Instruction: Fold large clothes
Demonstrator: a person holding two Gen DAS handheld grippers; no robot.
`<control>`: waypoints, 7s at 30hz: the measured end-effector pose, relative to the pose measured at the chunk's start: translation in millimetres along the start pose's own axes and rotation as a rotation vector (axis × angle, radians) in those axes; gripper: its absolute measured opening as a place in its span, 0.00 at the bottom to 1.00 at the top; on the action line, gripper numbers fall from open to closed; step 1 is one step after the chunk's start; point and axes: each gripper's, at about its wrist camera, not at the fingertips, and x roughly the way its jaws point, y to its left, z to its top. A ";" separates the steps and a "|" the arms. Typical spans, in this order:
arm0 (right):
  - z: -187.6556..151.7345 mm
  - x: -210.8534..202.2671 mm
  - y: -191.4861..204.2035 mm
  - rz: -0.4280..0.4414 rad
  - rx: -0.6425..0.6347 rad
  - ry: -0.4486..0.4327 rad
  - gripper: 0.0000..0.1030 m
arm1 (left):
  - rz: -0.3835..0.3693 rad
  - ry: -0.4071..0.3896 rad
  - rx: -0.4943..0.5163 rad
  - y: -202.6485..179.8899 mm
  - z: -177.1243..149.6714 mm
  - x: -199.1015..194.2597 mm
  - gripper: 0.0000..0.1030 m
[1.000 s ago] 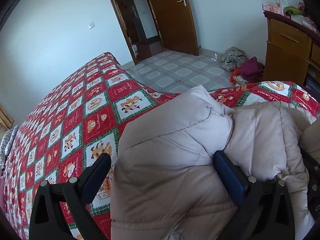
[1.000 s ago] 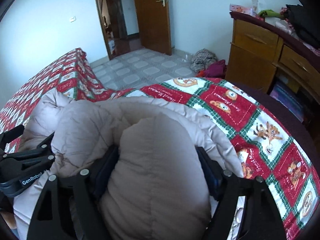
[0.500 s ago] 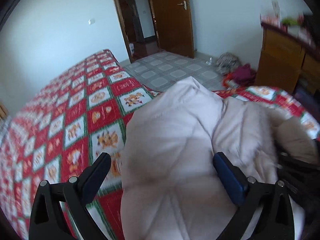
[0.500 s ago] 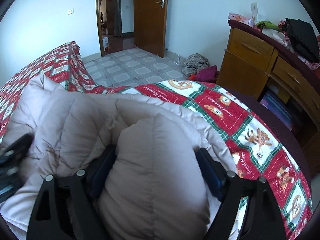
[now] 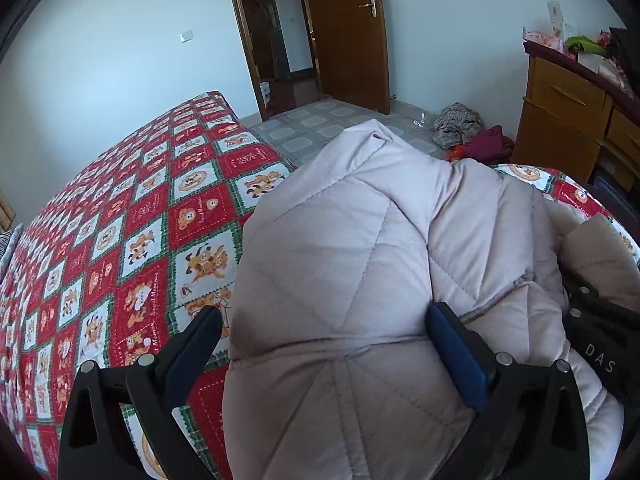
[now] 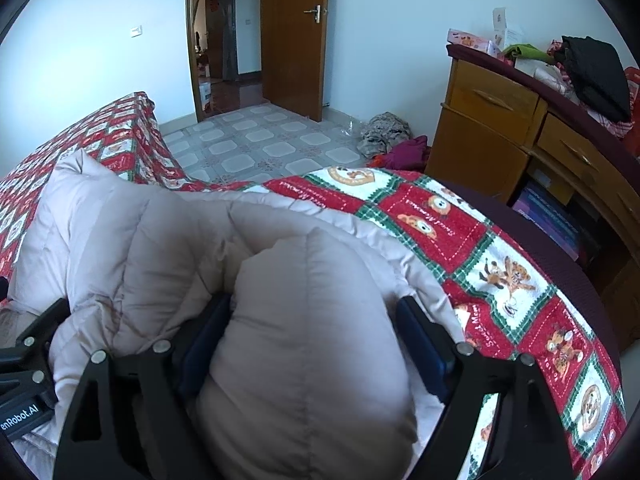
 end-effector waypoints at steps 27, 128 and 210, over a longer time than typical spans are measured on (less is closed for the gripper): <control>-10.8 -31.1 -21.1 0.029 0.081 -0.046 0.95 | -0.030 -0.054 -0.034 9.2 -11.3 -26.1 0.99; -128.1 -326.4 -52.9 0.169 -0.006 -0.517 1.00 | 0.082 -0.482 -0.103 17.2 -163.6 -343.1 0.99; -138.4 -309.7 -42.8 0.179 0.001 -0.430 1.00 | 0.106 -0.384 -0.154 35.1 -158.8 -310.9 0.99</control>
